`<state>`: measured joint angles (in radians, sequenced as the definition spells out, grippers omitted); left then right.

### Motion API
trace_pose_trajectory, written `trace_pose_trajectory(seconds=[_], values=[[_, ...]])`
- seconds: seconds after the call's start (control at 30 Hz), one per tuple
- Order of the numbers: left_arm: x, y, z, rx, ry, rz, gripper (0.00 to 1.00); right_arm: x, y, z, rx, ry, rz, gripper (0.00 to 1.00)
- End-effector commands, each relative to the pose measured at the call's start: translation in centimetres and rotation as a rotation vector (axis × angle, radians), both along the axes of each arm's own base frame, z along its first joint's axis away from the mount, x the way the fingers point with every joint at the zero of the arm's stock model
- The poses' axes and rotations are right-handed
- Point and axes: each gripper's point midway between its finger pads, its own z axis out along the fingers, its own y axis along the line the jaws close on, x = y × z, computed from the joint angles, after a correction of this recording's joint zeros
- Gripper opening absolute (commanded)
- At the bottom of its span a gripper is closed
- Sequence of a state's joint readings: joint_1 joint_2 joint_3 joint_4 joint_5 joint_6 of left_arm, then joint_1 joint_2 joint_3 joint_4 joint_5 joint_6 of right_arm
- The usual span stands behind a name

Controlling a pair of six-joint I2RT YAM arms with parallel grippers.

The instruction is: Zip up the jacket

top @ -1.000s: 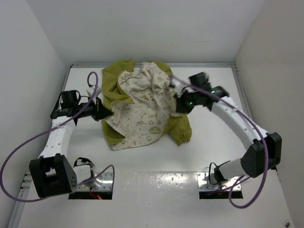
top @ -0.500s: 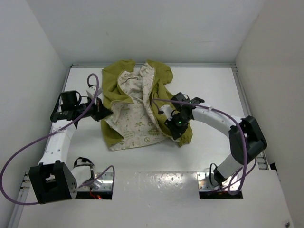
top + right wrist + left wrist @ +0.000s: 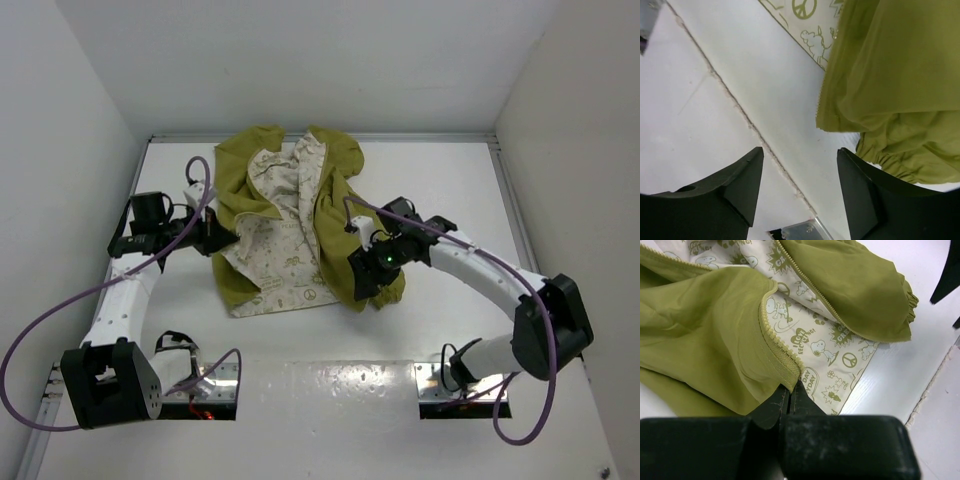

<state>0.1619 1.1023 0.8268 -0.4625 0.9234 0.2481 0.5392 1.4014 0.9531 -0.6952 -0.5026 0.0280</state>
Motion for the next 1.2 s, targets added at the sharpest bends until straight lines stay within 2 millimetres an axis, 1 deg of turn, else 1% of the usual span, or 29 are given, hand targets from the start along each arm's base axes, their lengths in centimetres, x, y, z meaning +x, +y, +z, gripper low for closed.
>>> trace_pose_trajectory(seconds=[0.0, 0.03, 0.07, 0.1, 0.13, 0.17, 0.2, 0.27, 0.3, 0.33, 0.4, 0.43, 0.6, 0.63, 0.7, 0.73, 0.87, 0.9, 0.93, 0.97, 1.13, 1.17], values=[[0.0, -0.5, 1.0, 0.000, -0.045, -0.010, 0.00, -1.5, 0.2, -2.2, -0.085, -0.001, 0.011, 0.62], [0.0, -0.4, 0.9, 0.006, -0.045, -0.003, 0.00, -1.2, -0.5, -3.1, -0.144, -0.022, -0.002, 0.62], [0.0, -0.4, 1.2, 0.007, -0.055, -0.003, 0.00, -1.4, -0.8, -3.6, -0.165, -0.022, -0.006, 0.65], [-0.1, -0.4, 1.2, 0.002, -0.049, 0.000, 0.00, -0.7, -1.3, -4.2, -0.214, -0.060, -0.023, 0.67], [0.1, -0.4, 1.3, 0.004, -0.058, 0.000, 0.00, -0.7, -1.4, -4.9, -0.245, -0.060, -0.021, 0.68], [0.1, -0.4, 1.3, 0.004, -0.058, 0.000, 0.00, -0.1, -1.2, -5.1, -0.247, -0.091, -0.030, 0.68], [0.0, -0.4, 1.6, 0.000, -0.060, 0.004, 0.00, 0.7, -1.7, -5.3, -0.279, -0.117, -0.064, 0.68], [0.0, -0.3, 1.5, 0.005, -0.059, 0.011, 0.00, 2.0, -1.2, -5.4, -0.276, -0.160, -0.083, 0.68], [-0.1, -0.3, 1.2, 0.004, -0.050, 0.011, 0.00, 2.5, -1.3, -5.4, -0.277, -0.176, -0.090, 0.68], [-0.2, -0.3, 1.4, 0.005, -0.061, 0.011, 0.00, 3.0, -0.9, -5.2, -0.267, -0.195, -0.094, 0.67], [-0.1, -0.2, 1.3, 0.011, -0.060, 0.018, 0.00, 3.8, -0.1, -4.9, -0.248, -0.224, -0.079, 0.67], [-0.2, -0.2, 1.0, 0.010, -0.051, 0.018, 0.00, 4.0, 0.0, -4.8, -0.254, -0.228, -0.072, 0.66], [-0.2, -0.1, 0.9, 0.016, -0.050, 0.025, 0.00, 3.6, 1.2, -5.8, -0.262, -0.230, 0.017, 0.66], [-0.3, -0.1, 0.5, 0.014, -0.040, 0.025, 0.00, 3.3, 1.4, -6.2, -0.270, -0.216, 0.033, 0.66], [-0.3, -0.1, 0.5, 0.014, -0.040, 0.025, 0.00, 2.6, 1.7, -6.5, -0.278, -0.204, 0.055, 0.66], [-0.5, -0.1, 0.2, 0.013, -0.031, 0.025, 0.00, 2.1, 1.7, -7.2, -0.289, -0.183, 0.069, 0.66], [-0.4, 0.0, 0.1, 0.020, -0.030, 0.033, 0.00, 1.0, 1.0, -8.8, -0.327, -0.136, 0.090, 0.66], [-0.3, 0.1, 0.0, 0.031, -0.035, 0.037, 0.00, 0.9, 0.7, -9.7, -0.344, -0.128, 0.093, 0.65], [-0.3, 0.1, 0.0, 0.031, -0.035, 0.037, 0.00, 1.0, 0.6, -9.7, -0.345, -0.130, 0.089, 0.65], [-0.3, 0.1, 0.2, 0.032, -0.044, 0.037, 0.00, 0.8, 0.3, -10.4, -0.364, -0.112, 0.093, 0.65], [-0.4, 0.2, -0.2, 0.037, -0.034, 0.044, 0.00, 0.8, 0.8, -11.2, -0.364, -0.096, 0.085, 0.63], [-0.6, 0.2, -0.5, 0.036, -0.025, 0.044, 0.00, 0.8, 1.0, -11.4, -0.364, -0.097, 0.088, 0.63]])
